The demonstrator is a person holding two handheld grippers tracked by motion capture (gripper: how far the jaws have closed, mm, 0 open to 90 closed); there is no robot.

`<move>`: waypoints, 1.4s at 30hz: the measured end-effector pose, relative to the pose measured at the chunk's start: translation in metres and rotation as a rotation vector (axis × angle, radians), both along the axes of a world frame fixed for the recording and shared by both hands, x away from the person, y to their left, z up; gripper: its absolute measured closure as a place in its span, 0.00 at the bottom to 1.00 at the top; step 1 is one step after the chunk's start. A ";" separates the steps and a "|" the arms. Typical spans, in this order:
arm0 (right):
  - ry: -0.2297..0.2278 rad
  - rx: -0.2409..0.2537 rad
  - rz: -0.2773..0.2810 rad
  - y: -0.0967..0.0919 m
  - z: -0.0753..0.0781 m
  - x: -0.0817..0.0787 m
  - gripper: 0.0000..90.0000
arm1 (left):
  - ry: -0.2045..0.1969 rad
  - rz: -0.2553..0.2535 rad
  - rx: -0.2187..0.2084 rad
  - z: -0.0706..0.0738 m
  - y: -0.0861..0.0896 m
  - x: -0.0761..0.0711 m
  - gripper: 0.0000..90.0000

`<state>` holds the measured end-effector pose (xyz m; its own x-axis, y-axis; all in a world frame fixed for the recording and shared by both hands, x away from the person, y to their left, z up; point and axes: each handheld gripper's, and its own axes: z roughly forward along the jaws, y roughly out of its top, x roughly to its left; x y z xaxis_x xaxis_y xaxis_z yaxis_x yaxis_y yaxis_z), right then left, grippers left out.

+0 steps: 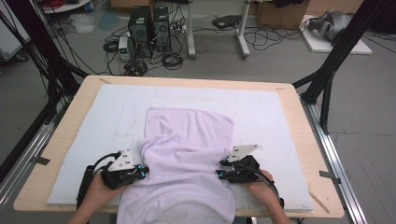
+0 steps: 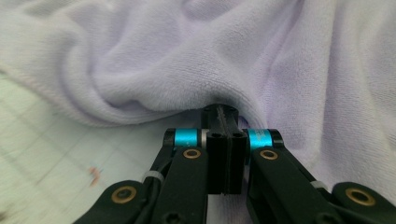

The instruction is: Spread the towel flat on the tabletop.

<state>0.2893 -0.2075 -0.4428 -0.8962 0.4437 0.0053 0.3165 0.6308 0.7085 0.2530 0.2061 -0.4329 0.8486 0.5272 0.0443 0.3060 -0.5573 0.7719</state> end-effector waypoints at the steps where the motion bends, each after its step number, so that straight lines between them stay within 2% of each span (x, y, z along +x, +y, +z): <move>1: 0.000 0.001 0.001 0.000 0.000 0.000 0.66 | -0.010 0.009 -0.006 0.003 0.004 -0.003 1.00; 5: 0.002 0.001 0.001 0.000 0.000 0.000 0.66 | -0.044 0.058 -0.007 0.013 0.025 -0.015 1.00; 7: -0.003 -0.001 0.003 0.000 0.000 0.000 0.66 | -0.047 0.075 -0.015 0.019 0.035 -0.022 1.00; 12: -0.004 -0.026 0.019 0.002 0.003 -0.004 0.66 | -0.046 0.051 -0.031 0.029 0.041 -0.033 0.99; 14: -0.003 -0.045 0.043 0.003 0.005 -0.009 0.66 | -0.050 0.052 -0.031 0.029 0.038 -0.031 0.97; 17: 0.002 -0.047 0.050 0.001 0.005 -0.012 0.67 | -0.035 0.061 -0.039 0.025 0.030 -0.018 0.82; 20: 0.027 -0.022 0.039 -0.003 0.003 -0.014 0.71 | -0.009 0.057 -0.023 0.015 0.018 0.000 0.70; 21: 0.030 -0.017 0.039 -0.003 0.003 -0.014 0.72 | 0.010 0.047 -0.024 0.010 0.013 0.007 0.70; 23: 0.028 -0.014 0.043 -0.003 0.002 -0.015 0.77 | 0.044 0.028 0.014 0.001 0.004 0.016 0.71; 24: 0.031 -0.013 0.045 -0.003 0.003 -0.015 0.82 | 0.059 0.012 0.020 -0.003 0.001 0.018 0.78; 26: 0.032 -0.012 0.063 -0.003 0.003 -0.017 0.92 | 0.047 0.004 0.011 -0.005 -0.002 0.018 0.90; 30: 0.029 -0.019 0.087 -0.003 0.005 -0.022 0.96 | 0.007 0.018 0.029 -0.001 0.003 0.004 0.94; 35: 0.027 -0.017 0.140 -0.001 0.015 -0.040 0.96 | -0.010 0.030 0.007 0.010 0.017 -0.024 0.94; 37: 0.024 -0.027 0.167 0.000 0.021 -0.049 0.96 | -0.020 0.036 0.002 0.020 0.019 -0.038 0.94; 39: 0.025 -0.022 0.198 0.002 0.028 -0.057 0.94 | -0.046 0.040 0.004 0.030 0.017 -0.046 0.90; 40: 0.017 -0.005 0.208 0.002 0.033 -0.058 0.91 | -0.051 0.038 -0.005 0.035 0.017 -0.048 0.85; 42: -0.008 0.032 0.196 0.001 0.043 -0.057 0.83 | -0.072 0.044 -0.012 0.041 0.015 -0.044 0.76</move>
